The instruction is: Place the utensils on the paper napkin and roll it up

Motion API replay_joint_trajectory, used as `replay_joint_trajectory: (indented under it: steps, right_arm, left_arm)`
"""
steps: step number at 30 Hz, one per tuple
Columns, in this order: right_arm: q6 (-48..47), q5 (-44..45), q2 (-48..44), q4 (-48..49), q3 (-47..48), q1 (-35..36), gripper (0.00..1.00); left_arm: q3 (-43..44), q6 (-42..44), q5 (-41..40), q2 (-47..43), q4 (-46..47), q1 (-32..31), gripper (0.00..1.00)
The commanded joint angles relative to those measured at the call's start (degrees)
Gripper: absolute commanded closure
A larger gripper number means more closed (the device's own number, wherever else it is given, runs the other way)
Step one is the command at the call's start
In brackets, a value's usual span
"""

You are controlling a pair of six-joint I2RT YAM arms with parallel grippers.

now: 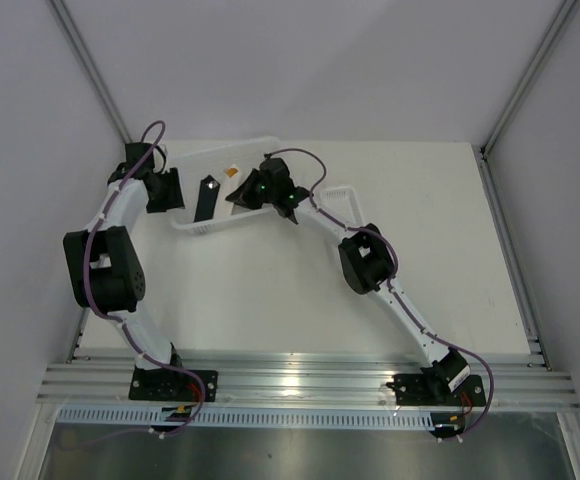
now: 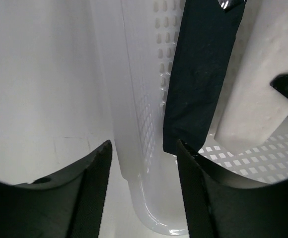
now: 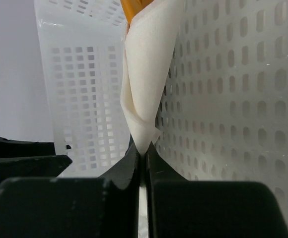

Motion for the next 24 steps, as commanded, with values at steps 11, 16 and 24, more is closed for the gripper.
replay_joint_trajectory:
  steps: [11, 16, 24]
  right_arm:
    - [5.56, 2.07, -1.8, -5.38, 0.21, -1.14, 1.0]
    - [3.55, 3.39, 0.67, -7.75, 1.0, -1.58, 1.0]
    - [3.54, 2.77, 4.01, -11.0, 1.61, -2.11, 1.0]
  left_arm:
    - [0.67, -2.84, 4.03, 0.01, -0.07, -1.64, 0.49]
    - [0.58, -2.67, 4.12, -0.34, -0.25, -1.55, 0.5]
    - [0.93, -2.23, 4.21, 0.8, -0.25, -1.64, 0.52]
